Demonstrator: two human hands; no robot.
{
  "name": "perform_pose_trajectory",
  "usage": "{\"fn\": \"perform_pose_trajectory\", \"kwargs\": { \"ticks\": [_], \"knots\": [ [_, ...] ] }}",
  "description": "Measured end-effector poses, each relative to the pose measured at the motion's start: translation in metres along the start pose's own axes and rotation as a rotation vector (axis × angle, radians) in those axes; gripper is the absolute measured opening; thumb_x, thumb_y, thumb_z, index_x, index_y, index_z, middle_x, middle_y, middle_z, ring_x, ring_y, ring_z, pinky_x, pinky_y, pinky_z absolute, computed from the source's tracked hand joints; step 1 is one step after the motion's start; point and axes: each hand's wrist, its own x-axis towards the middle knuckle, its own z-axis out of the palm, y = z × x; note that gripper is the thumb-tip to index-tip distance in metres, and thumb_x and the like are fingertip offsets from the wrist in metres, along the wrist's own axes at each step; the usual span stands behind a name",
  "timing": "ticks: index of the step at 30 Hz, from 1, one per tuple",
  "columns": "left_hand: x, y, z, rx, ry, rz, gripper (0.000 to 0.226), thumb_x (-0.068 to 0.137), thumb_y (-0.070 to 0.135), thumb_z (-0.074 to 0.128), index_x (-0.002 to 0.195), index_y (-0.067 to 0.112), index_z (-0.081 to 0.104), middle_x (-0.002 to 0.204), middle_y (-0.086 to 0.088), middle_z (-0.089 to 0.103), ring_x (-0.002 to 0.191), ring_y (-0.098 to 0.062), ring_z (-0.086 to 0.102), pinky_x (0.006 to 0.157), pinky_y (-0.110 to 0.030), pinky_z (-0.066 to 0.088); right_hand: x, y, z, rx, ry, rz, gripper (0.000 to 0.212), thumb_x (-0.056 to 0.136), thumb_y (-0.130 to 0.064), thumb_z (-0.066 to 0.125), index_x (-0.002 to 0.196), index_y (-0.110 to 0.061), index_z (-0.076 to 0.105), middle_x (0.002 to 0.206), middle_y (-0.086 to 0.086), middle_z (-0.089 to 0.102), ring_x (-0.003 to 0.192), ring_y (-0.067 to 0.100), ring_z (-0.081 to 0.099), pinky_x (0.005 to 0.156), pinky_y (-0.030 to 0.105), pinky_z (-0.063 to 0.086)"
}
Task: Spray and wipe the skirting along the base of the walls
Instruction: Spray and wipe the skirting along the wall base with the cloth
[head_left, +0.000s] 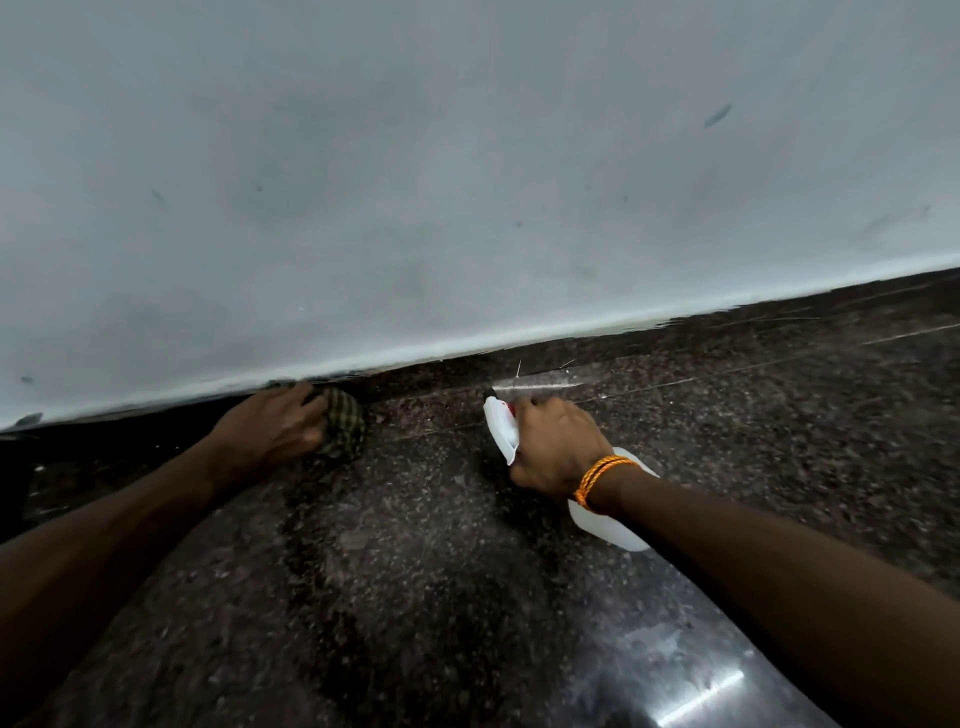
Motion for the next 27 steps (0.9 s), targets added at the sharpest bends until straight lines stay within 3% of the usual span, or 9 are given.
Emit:
{"fn": "perform_pose_trajectory", "kwargs": {
  "ticks": [6,9,12,14,18,21,27],
  "knots": [
    [0.011,0.004,-0.006,0.024,-0.058,0.005,0.028,0.073,0.014,0.042,0.066,0.005,0.068,0.079,-0.016,0.060,0.073,-0.036,0.059,0.051,-0.039,0.049,0.004,-0.007,0.008,-0.015,-0.005,-0.019,0.048,0.079,-0.029,0.064,0.121,-0.006,0.058,0.116,0.024,0.064,0.106,0.043,0.062,0.088,0.043,0.050],
    [0.043,0.012,-0.021,0.035,-0.033,-0.006,0.013,0.069,0.011,0.071,0.073,-0.001,0.068,0.079,-0.017,0.060,0.074,-0.036,0.060,0.050,-0.040,0.051,0.000,-0.001,0.014,-0.019,-0.001,-0.020,0.051,0.080,-0.030,0.062,0.125,-0.008,0.055,0.114,0.023,0.065,0.103,0.043,0.063,0.086,0.044,0.051],
    [0.091,0.028,-0.034,-0.003,-0.060,-0.038,0.029,0.065,0.016,0.085,0.084,0.000,0.069,0.088,-0.015,0.064,0.083,-0.032,0.062,0.059,-0.041,0.055,-0.005,0.009,0.016,-0.052,-0.008,-0.023,0.052,0.078,-0.031,0.063,0.124,-0.008,0.054,0.118,0.019,0.065,0.104,0.042,0.063,0.086,0.042,0.051],
    [0.123,0.039,-0.039,-0.032,-0.040,-0.044,0.023,0.071,0.022,0.082,0.083,0.006,0.070,0.092,-0.011,0.065,0.088,-0.028,0.061,0.063,-0.039,0.054,-0.004,0.017,0.015,-0.072,-0.023,0.002,0.053,0.079,-0.033,0.064,0.125,-0.009,0.053,0.121,0.018,0.063,0.107,0.041,0.062,0.085,0.041,0.050],
    [0.146,0.044,-0.045,-0.023,0.024,-0.020,0.008,0.072,0.015,0.072,0.071,0.008,0.070,0.082,-0.008,0.064,0.080,-0.027,0.061,0.058,-0.035,0.050,0.003,0.031,-0.001,-0.052,-0.016,0.050,0.051,0.081,-0.033,0.061,0.126,-0.010,0.054,0.120,0.019,0.065,0.107,0.040,0.063,0.087,0.041,0.051],
    [0.120,0.042,-0.032,-0.040,0.064,0.006,0.029,0.076,0.017,0.044,0.073,0.010,0.072,0.079,-0.010,0.064,0.074,-0.030,0.062,0.054,-0.034,0.051,-0.001,0.041,-0.015,-0.002,0.049,0.082,0.045,0.081,-0.030,0.061,0.120,-0.009,0.058,0.115,0.019,0.067,0.104,0.041,0.064,0.084,0.040,0.051],
    [0.084,0.024,-0.018,0.038,0.010,0.045,0.030,0.076,0.013,0.042,0.066,0.006,0.069,0.074,-0.013,0.059,0.067,-0.034,0.060,0.048,-0.039,0.050,-0.024,0.066,-0.015,0.037,0.059,0.063,0.053,0.079,-0.031,0.063,0.126,-0.008,0.054,0.119,0.019,0.064,0.105,0.040,0.062,0.086,0.040,0.049]
  ]
}}
